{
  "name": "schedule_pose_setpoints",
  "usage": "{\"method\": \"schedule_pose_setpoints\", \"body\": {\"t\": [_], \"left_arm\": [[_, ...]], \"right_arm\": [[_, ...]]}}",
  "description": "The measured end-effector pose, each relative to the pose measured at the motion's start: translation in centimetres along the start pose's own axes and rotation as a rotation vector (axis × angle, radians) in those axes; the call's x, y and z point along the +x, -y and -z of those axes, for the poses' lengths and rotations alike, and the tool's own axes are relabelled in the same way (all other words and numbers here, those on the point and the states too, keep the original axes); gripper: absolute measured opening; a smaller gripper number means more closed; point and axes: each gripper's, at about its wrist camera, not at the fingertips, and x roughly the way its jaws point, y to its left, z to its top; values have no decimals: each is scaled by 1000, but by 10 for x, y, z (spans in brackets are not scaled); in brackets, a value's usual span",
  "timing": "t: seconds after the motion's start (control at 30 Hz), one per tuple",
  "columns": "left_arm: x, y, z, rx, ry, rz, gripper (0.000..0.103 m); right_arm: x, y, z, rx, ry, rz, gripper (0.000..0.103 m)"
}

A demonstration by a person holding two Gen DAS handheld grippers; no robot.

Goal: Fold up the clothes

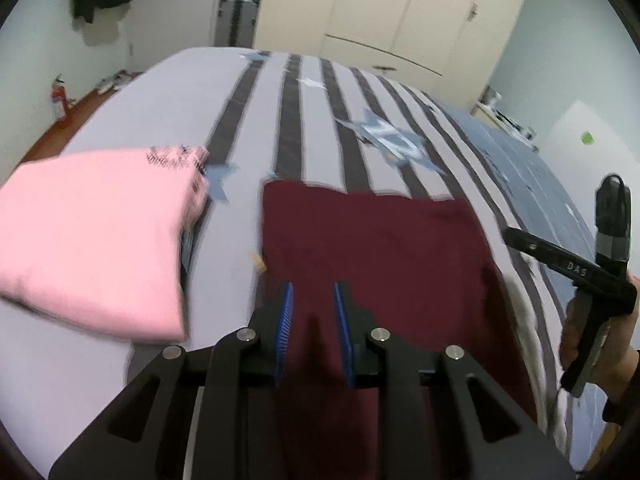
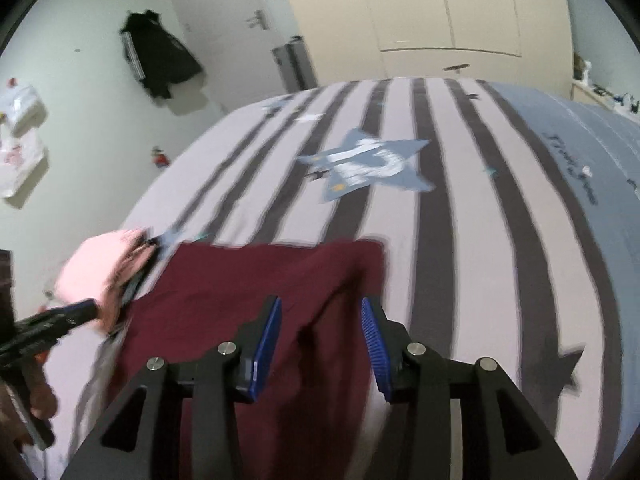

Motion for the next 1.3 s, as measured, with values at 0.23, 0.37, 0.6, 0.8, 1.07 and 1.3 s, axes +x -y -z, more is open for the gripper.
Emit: {"method": "schedule_pose_setpoints", "body": {"t": [0.23, 0.37, 0.6, 0.8, 1.07, 1.3], "left_arm": [[1, 30, 46, 56, -80, 31, 18], [18, 19, 78, 77, -110, -73, 12], [-13, -2, 88, -12, -83, -172, 9], [-55, 11, 98, -31, -52, -126, 9], [-37, 26, 128, 20, -103, -110, 9], [-62, 20, 133, -3, -104, -136, 10]], "right_arm": [[-8, -52, 64, -10, -62, -94, 38], [19, -41, 90, -7, -122, -28, 34], [-3, -4, 99, 72, -98, 39, 19], [-32, -12, 105, 44, -85, 46, 22], [-57, -46, 133, 5, -102, -24, 22], [-46, -34, 160, 27, -169, 18, 16]]}}
